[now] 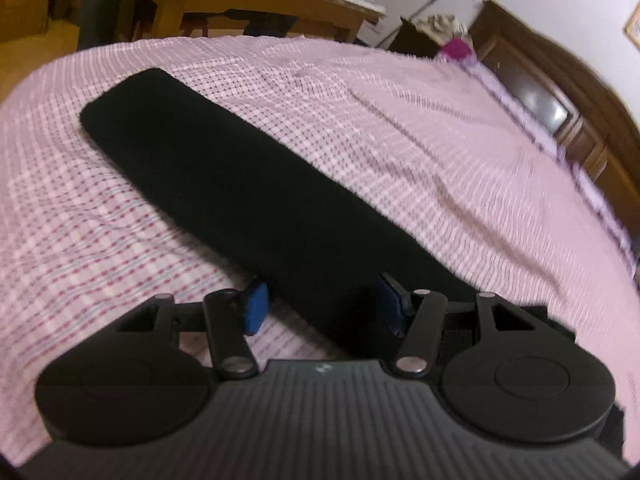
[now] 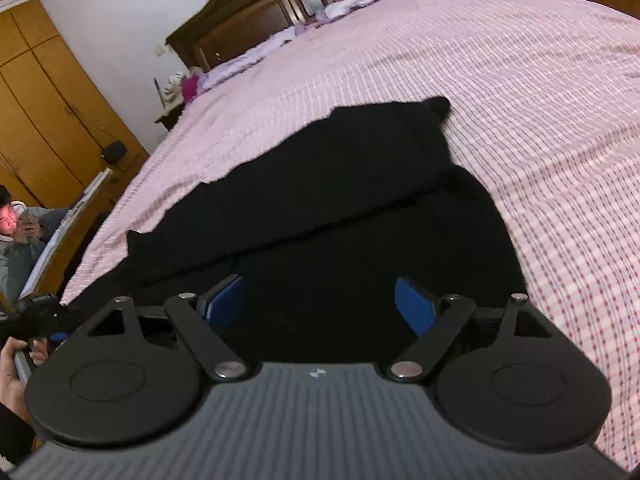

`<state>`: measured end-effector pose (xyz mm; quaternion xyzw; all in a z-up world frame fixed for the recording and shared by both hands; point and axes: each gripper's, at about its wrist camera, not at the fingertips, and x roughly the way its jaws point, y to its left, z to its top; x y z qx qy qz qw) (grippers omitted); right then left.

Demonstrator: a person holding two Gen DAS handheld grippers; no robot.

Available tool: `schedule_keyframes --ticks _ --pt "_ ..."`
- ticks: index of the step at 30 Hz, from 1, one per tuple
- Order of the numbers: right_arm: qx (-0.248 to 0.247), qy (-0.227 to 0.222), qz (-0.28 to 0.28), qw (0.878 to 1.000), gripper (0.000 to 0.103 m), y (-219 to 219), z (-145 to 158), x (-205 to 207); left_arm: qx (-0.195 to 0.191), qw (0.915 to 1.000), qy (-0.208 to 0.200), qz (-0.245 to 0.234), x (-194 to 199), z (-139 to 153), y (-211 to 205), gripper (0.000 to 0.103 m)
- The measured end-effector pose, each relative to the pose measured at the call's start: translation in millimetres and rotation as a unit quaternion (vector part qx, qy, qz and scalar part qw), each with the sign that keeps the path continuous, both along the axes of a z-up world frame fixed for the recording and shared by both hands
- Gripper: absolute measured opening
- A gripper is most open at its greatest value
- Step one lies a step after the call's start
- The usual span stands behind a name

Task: Fold small clothes
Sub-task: 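Grasp the other black sleeve cuff with the left gripper, then lift the sleeve with the left gripper, lay it over the body, open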

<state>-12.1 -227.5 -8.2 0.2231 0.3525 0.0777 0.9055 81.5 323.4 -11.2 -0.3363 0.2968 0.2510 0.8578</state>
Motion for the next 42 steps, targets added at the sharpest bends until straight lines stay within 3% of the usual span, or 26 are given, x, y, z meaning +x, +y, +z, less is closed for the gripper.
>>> schedule_keyframes --ticks 11,12,15,19,24,29,38,42 --pt "-0.021 0.006 -0.014 1.0 0.087 2 -6 7 0.0 0.9977 -0.064 0.023 11 -19 19 0.057" --pt "-0.02 0.006 -0.014 1.0 0.087 2 -7 9 -0.004 0.9972 -0.071 0.026 11 -19 20 0.052" --pt "-0.018 0.003 -0.018 1.0 0.087 3 -8 11 -0.021 0.9962 -0.082 0.018 11 -19 26 0.009" --pt "-0.017 -0.009 -0.008 1.0 0.087 6 -7 12 -0.043 0.9901 -0.133 0.01 0 -13 27 0.008" --pt "-0.012 -0.01 -0.006 1.0 0.087 5 -6 13 -0.011 0.9829 -0.183 -0.018 -16 13 10 0.008" --pt "0.008 -0.023 0.0 1.0 0.087 1 -4 10 0.05 0.9725 -0.221 -0.054 -24 48 -20 0.008" --pt "0.013 -0.038 -0.007 0.999 0.087 -6 2 1 0.088 0.9482 -0.274 -0.134 -15 95 -84 0.008" --pt "0.014 -0.042 -0.013 0.999 0.087 -10 3 -3 0.079 0.9371 -0.293 -0.172 -3 107 -116 0.008"
